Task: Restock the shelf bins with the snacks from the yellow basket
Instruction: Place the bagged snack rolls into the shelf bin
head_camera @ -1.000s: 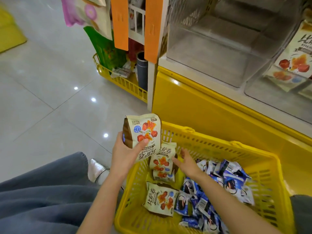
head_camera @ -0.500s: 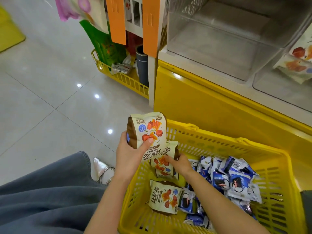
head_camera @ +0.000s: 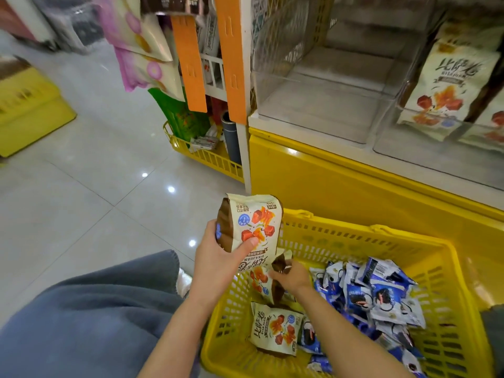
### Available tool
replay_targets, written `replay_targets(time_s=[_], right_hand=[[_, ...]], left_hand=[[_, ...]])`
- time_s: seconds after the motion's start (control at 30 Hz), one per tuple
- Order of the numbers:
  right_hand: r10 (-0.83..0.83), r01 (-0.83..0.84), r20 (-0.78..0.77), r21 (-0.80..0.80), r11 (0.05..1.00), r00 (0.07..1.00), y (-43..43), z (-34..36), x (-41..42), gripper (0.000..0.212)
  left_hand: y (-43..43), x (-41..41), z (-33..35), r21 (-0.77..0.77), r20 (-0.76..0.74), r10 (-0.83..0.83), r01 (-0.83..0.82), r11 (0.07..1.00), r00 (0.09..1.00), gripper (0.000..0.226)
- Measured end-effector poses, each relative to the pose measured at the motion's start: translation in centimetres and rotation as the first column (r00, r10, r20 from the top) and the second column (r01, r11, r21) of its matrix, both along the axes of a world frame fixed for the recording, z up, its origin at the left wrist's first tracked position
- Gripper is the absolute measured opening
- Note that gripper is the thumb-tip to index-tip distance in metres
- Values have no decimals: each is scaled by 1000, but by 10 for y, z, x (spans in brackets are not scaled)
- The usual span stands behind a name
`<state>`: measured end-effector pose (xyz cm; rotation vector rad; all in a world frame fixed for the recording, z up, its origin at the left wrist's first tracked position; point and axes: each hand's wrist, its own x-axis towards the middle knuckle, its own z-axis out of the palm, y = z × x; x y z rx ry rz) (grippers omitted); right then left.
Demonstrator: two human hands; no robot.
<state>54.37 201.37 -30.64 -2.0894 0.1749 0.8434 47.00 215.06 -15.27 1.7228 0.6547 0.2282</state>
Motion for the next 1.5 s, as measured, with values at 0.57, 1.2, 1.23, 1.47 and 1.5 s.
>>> replay_targets(time_s=[0.57,1.2,1.23,1.47,1.5], right_hand=[[-25,12,17,544,839,1000,-123,210,25,46],[-396,213,756,335,918,521,-195,345,148,53],[-355,219,762,280,935,541,-194,341,160,57],[67,66,691,-164,984,720,-188,308,211,69],[109,52,695,-206,977,711,-187,309,216,67]], left_hand=[[-43,47,47,231,116,-34,7,973,993,46],[-81,129,118,81,308,-321,311,947,896,43],[-83,132,117,64,310,-314,310,949,897,44],[-85,148,122,23,344,-313,326,945,885,31],[-85,149,123,19,348,-313,327,945,884,31]])
